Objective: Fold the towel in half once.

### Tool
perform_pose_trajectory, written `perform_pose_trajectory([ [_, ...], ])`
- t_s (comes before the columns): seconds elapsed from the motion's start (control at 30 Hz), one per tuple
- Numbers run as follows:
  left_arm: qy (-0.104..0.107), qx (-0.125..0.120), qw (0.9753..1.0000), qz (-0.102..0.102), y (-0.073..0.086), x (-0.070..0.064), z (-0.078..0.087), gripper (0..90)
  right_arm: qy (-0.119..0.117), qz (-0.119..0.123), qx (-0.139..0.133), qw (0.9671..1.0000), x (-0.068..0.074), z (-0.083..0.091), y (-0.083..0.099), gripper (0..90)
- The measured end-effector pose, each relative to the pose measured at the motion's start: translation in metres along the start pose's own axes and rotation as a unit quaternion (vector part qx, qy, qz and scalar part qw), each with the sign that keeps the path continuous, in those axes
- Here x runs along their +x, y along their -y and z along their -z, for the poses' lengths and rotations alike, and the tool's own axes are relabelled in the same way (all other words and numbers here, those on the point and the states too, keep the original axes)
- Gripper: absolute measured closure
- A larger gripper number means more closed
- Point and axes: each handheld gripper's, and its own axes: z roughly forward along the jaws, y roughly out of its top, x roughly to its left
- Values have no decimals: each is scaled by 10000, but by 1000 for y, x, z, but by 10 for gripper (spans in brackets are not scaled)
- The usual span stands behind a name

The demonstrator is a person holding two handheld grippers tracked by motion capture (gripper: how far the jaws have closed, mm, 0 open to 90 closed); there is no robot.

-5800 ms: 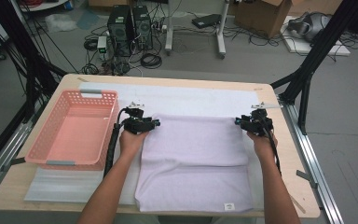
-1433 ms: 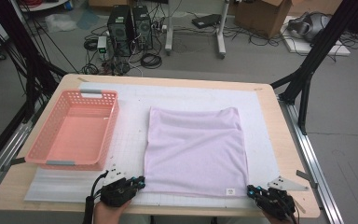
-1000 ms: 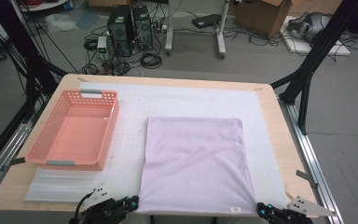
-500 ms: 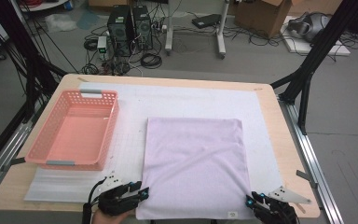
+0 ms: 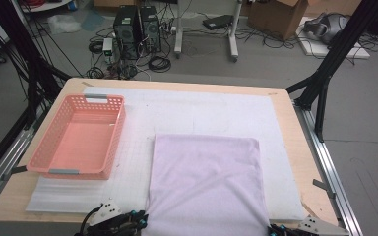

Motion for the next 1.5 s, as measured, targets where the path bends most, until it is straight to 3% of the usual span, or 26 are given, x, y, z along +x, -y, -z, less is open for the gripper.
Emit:
perform_pose_trajectory([
  [0.07, 24, -175, 9998, -19, -11, 5, -4, 550, 115, -4, -187, 9998, -4, -1, -7, 627],
  [0.2, -51, -465, 9984, -305, -35, 18, -15, 502, 287, 151, -527, 9981, -13, -7, -25, 614],
  [0.33, 92, -647, 9971, -377, -54, 32, -32, 496, 358, 281, -811, 9957, -20, -17, -42, 592],
  [0.47, -12, -555, 9977, -385, -72, 43, -52, 489, 487, 531, -986, 9925, -26, -27, -57, 544],
  [0.53, -121, -548, 9978, -358, -81, 49, -60, 475, 528, 517, -1010, 9921, -31, -32, -64, 521],
  [0.6, -70, -541, 9982, -250, -90, 53, -67, 475, 525, 477, -989, 9926, -36, -37, -70, 515],
  [0.7, -46, -491, 9985, -239, -102, 61, -78, 474, 533, 467, -999, 9925, -46, -42, -79, 500],
  [0.83, -175, -501, 9983, -247, -115, 70, -91, 467, 517, 392, -1014, 9927, -62, -49, -91, 497],
  [1.07, -300, -376, 9986, -236, -129, 86, -110, 472, 440, 378, -925, 9940, -78, -65, -106, 501],
  [1.13, -384, -479, 9979, -214, -131, 90, -113, 471, 423, 392, -907, 9942, -81, -70, -111, 501],
  [1.27, -484, -324, 9983, -97, -133, 100, -122, 470, 407, 420, -880, 9944, -83, -78, -119, 501],
  [1.37, -557, -70, 9984, -22, -132, 105, -129, 483, 408, 413, -854, 9947, -84, -83, -124, 501],
  [1.47, -636, 29, 9980, -10, -133, 107, -136, 590, 429, 412, -818, 9949, -86, -88, -127, 498],
  [1.5, -681, 65, 9977, -15, -133, 108, -138, 666, 435, 412, -826, 9948, -86, -89, -128, 498],
])
